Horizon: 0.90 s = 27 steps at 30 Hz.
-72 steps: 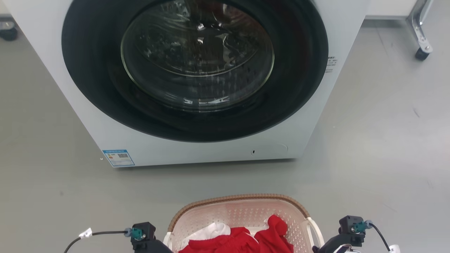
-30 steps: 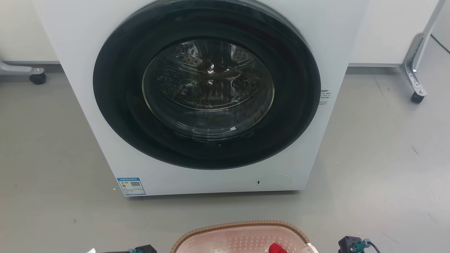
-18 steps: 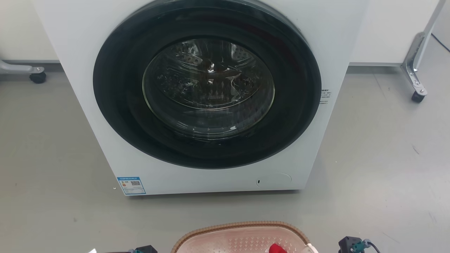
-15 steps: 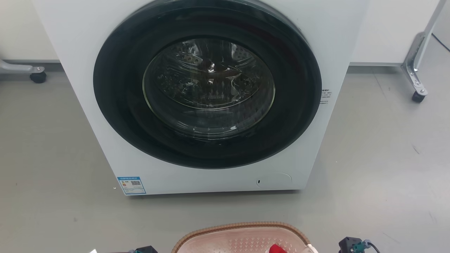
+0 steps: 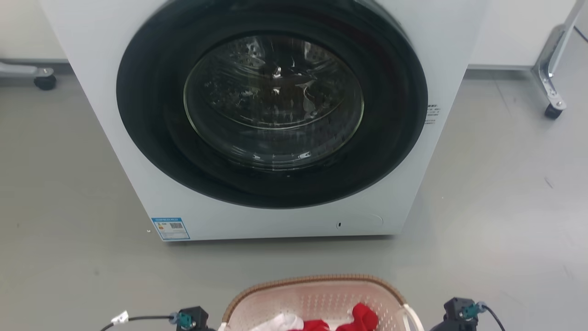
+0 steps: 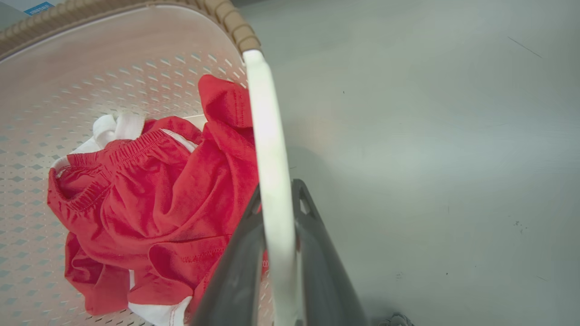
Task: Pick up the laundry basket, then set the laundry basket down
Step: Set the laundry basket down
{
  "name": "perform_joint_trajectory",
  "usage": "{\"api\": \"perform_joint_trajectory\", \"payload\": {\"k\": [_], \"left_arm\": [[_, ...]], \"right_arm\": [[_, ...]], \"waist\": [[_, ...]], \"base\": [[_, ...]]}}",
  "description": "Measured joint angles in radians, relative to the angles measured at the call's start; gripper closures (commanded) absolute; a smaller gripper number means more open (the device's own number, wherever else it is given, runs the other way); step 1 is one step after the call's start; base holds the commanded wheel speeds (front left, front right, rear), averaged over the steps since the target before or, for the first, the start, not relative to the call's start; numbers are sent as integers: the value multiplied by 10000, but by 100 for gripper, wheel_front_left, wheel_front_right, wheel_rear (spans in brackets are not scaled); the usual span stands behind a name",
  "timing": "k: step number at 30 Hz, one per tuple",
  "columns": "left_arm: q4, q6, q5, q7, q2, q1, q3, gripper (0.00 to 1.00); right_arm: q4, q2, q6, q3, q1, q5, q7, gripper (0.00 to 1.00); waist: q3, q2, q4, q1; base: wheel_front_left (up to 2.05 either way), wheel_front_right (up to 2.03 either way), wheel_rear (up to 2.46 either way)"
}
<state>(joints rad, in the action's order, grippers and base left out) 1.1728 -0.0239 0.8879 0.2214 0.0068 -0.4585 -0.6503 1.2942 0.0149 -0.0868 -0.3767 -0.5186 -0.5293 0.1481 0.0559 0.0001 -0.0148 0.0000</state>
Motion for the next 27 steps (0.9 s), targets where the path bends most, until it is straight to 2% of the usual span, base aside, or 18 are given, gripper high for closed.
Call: {"api": "perform_joint_trajectory", "payload": {"k": [12, 27], "left_arm": [[-128, -105, -2, -397, 2, -970, -50, 100], [-86, -111, -125, -1016, 63, -2451, -33, 100]], "right_arm": [[-242, 140, 88, 31, -889, 0, -397, 100], [-606, 253, 219, 38, -2246, 6, -982, 100]], "waist": [[1083, 0, -70, 1], [3016, 1, -155, 2]], "base": [[0, 0, 0], [0, 0, 0]]}}
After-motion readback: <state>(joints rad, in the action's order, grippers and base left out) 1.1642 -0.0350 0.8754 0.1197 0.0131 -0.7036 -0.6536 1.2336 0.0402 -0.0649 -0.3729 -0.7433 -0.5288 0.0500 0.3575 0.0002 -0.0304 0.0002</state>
